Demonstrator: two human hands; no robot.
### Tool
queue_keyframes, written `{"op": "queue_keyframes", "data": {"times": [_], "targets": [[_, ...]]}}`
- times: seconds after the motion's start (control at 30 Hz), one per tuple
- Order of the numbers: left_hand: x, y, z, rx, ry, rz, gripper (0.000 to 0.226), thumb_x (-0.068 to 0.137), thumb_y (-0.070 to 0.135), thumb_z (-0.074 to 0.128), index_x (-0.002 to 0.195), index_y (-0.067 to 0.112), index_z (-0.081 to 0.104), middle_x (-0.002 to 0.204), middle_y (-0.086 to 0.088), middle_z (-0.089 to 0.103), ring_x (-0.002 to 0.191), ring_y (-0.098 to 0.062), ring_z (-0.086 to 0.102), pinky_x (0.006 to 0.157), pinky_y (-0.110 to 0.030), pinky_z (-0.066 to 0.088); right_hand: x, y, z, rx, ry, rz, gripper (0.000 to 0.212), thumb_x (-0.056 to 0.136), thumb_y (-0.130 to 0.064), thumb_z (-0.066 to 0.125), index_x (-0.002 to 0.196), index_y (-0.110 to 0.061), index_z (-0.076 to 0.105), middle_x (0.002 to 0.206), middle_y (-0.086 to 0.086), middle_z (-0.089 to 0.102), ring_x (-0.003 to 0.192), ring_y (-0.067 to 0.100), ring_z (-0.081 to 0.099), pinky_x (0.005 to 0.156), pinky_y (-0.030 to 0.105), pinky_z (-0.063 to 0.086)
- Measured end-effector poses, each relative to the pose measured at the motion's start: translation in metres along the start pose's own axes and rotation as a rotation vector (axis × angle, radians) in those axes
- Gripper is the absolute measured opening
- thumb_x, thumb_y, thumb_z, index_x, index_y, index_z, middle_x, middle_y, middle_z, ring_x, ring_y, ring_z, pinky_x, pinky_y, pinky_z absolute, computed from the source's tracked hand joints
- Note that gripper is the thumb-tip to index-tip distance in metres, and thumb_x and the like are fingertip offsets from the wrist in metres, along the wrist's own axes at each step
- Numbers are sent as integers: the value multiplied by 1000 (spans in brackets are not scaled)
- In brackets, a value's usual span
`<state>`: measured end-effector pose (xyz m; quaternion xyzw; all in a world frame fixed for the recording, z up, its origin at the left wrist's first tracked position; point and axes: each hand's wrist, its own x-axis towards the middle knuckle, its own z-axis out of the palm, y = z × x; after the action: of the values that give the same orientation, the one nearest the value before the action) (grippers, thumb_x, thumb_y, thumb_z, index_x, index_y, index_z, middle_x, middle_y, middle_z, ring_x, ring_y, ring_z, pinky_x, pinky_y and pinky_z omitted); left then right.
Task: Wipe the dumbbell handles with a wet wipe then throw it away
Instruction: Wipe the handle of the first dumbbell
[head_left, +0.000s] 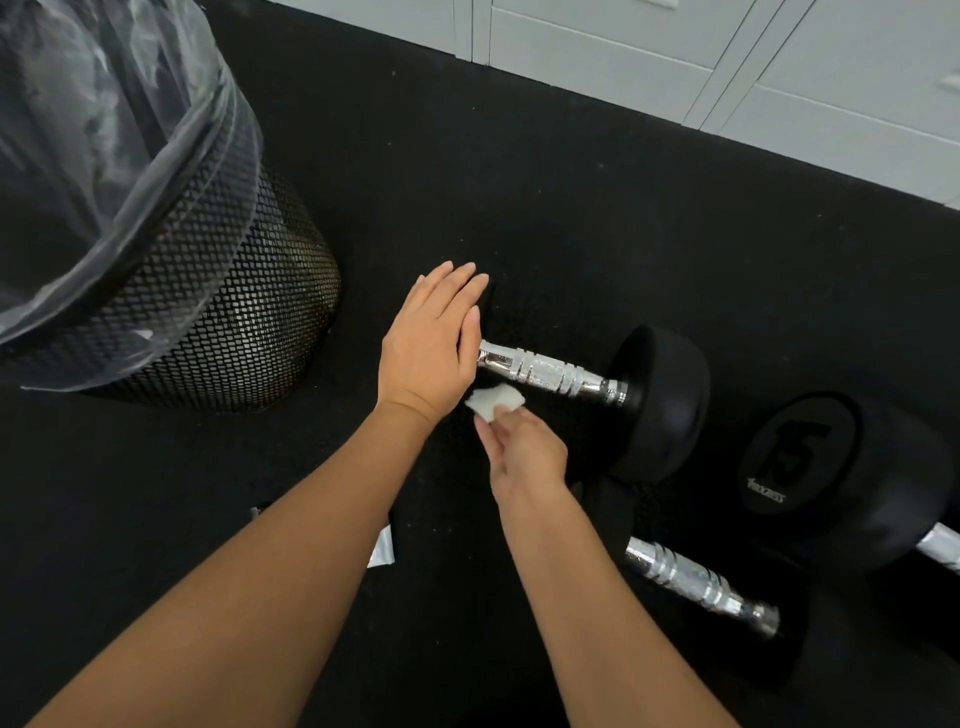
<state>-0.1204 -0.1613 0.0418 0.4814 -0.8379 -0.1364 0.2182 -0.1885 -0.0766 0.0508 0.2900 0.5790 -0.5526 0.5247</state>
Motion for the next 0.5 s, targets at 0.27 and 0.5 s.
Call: {"op": "queue_keyframes", "data": {"times": [0.27,0.5], "targets": [[1,-2,2,15,-2,0,44,97,24,29,131,12,53,137,-4,53,134,-18,40,116,-35,26,5,-16,37,82,-18,79,23,86,14,51,108,10,58,110,27,63,101,33,64,90,37,53],[0,-3,3,2,5,1,44,96,24,29,130,13,53,137,-3,52,135,-17,39,115,-36,27,9,-19,26,123,-87,124,28,87,12,50,114,7,56,113,25,62,106,32,62,94,38,51]]}}
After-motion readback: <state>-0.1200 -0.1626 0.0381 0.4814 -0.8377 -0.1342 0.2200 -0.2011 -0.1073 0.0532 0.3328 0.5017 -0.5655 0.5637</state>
